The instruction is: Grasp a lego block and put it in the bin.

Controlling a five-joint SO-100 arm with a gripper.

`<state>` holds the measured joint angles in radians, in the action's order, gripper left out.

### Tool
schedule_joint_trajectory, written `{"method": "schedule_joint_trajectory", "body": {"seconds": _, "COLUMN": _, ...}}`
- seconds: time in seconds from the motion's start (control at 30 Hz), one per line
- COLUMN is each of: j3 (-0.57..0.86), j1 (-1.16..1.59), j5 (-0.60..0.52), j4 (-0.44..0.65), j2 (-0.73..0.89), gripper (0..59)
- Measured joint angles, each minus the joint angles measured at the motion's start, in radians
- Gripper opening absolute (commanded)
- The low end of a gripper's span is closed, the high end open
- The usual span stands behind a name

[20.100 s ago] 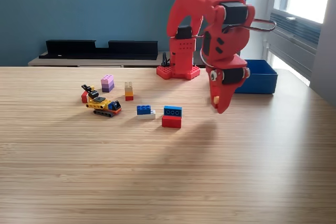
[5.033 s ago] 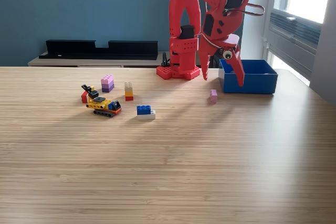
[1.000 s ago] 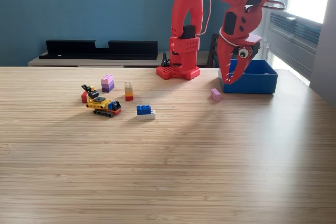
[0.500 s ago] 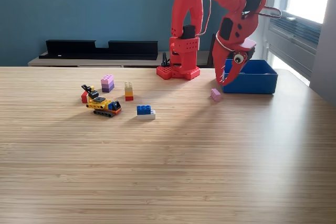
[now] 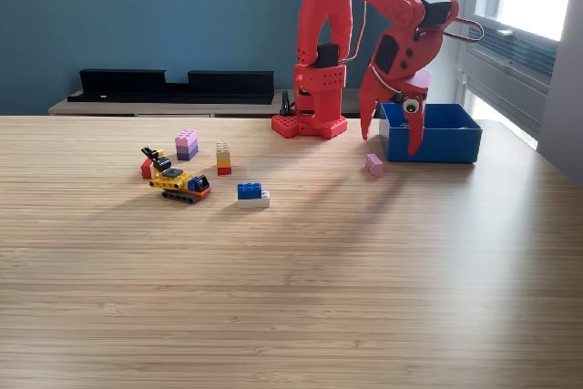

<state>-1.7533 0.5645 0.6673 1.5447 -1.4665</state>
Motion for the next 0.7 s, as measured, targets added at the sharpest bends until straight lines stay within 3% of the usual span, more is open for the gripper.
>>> {"method": "schedule_joint_trajectory", "body": {"seconds": 0.43, "j3": -0.003, "j1": -0.084, "j5": 0.107, "j4": 0.000, "j2": 0.000, "gripper": 28.9}}
{"method": "schedule_joint_trajectory", "body": {"seconds": 0.7, "j3": -0.003, "j1": -0.087, "j5": 0.117, "j4": -0.051, "j2": 0.000, "gripper": 28.7}}
